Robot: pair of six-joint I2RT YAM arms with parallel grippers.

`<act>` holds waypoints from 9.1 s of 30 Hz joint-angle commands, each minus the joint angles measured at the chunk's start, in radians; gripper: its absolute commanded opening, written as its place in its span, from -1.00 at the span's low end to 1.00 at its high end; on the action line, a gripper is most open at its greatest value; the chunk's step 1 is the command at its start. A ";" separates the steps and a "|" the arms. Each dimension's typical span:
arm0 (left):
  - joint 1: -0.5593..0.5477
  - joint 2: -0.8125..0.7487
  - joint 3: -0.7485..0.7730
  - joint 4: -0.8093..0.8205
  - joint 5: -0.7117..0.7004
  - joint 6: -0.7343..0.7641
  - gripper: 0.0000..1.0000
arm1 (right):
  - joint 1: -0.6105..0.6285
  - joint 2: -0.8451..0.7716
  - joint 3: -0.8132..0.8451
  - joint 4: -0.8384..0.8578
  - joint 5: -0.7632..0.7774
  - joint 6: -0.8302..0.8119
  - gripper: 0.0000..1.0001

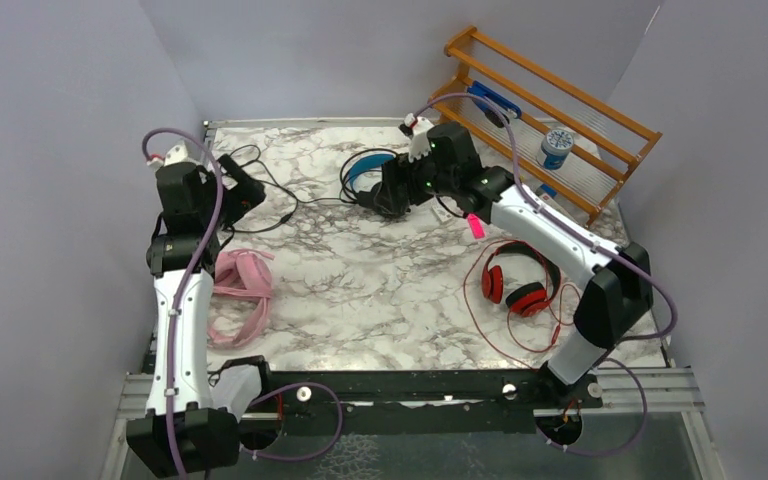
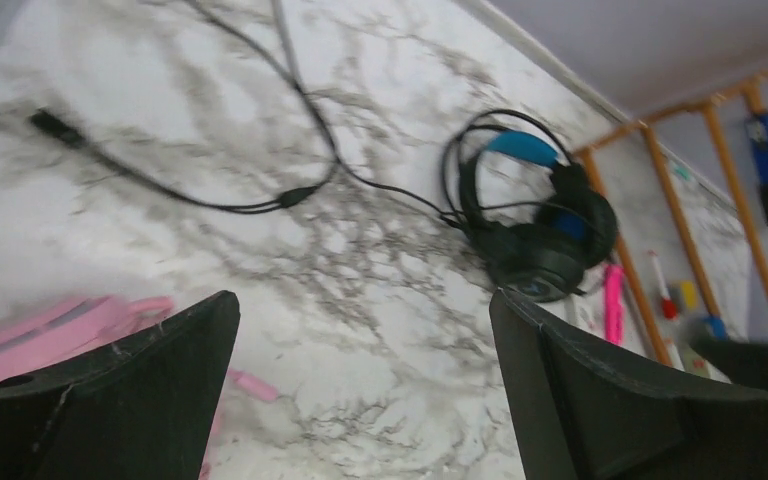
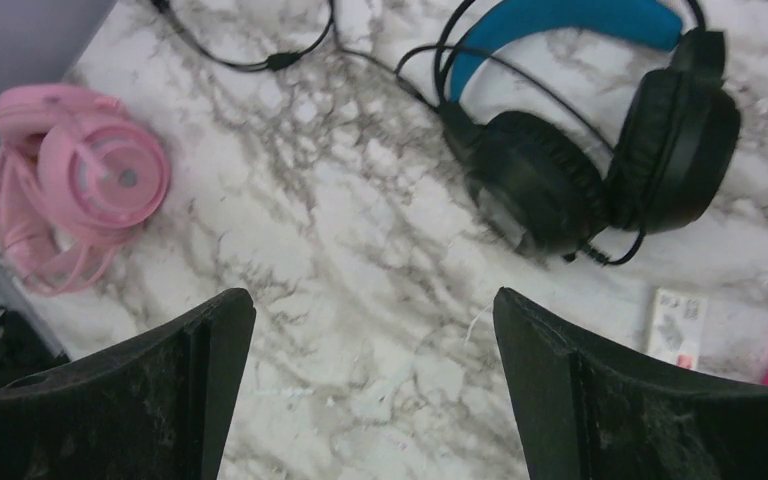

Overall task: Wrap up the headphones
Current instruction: Place the headphones at the corner of the board, then pick up the headphones from the center of the board, then wrap the headphones cable around the headphones.

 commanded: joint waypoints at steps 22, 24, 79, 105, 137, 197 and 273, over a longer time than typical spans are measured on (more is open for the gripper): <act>-0.407 0.130 0.083 0.097 0.311 0.352 0.97 | -0.169 0.609 0.585 -0.108 0.090 -0.112 0.70; -0.407 0.132 0.094 0.090 0.302 0.350 0.97 | -0.170 0.620 0.574 -0.106 0.110 -0.109 0.64; -0.741 0.582 0.465 -0.002 -0.399 0.252 -0.37 | -0.115 -0.276 -0.217 0.389 -0.043 -0.298 -0.70; -0.376 0.618 0.885 -0.077 -0.164 -0.224 -1.00 | -0.190 -0.433 -0.224 -0.098 0.058 0.047 0.99; -0.350 0.642 1.083 0.019 -0.140 -0.352 -1.00 | 0.015 0.126 -0.469 1.240 0.139 0.383 0.10; -0.023 0.488 0.582 0.204 0.410 -0.348 -1.00 | -0.141 -0.279 -0.757 0.844 -0.307 0.164 0.93; -1.153 0.310 -0.123 -0.116 -0.837 -0.183 -1.00 | -0.307 0.277 0.621 -0.228 -0.386 -0.127 -1.00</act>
